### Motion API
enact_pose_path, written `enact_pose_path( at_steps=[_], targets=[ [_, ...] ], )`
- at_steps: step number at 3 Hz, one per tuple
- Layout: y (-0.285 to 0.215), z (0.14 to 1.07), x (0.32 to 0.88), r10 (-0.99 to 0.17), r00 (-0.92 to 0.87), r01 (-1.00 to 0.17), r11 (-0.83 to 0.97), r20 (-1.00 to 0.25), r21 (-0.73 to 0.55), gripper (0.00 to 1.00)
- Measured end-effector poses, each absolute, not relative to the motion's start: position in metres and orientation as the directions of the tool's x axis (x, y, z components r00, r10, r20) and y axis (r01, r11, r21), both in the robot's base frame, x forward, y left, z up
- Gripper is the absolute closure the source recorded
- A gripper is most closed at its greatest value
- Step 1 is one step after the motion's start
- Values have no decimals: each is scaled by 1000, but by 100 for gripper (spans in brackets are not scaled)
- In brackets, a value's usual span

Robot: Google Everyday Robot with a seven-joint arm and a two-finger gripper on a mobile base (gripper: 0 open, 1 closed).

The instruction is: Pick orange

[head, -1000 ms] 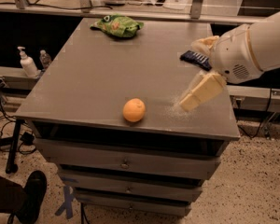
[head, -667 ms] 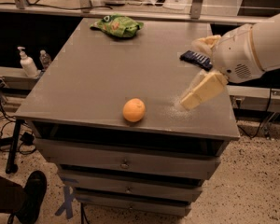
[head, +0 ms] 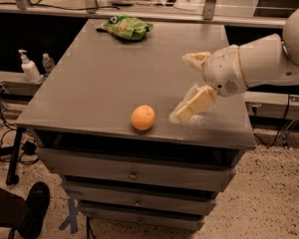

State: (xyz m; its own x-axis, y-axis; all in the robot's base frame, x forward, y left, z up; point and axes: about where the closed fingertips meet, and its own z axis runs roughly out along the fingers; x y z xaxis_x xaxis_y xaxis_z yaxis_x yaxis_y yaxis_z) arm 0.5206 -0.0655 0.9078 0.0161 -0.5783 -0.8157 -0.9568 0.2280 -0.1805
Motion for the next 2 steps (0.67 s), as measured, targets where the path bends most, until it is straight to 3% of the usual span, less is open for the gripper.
enact_pose_path(
  at_steps=[2],
  targets=[
    [-32, 862, 521, -508, 3, -980, 170, -861, -104, 0]
  ],
)
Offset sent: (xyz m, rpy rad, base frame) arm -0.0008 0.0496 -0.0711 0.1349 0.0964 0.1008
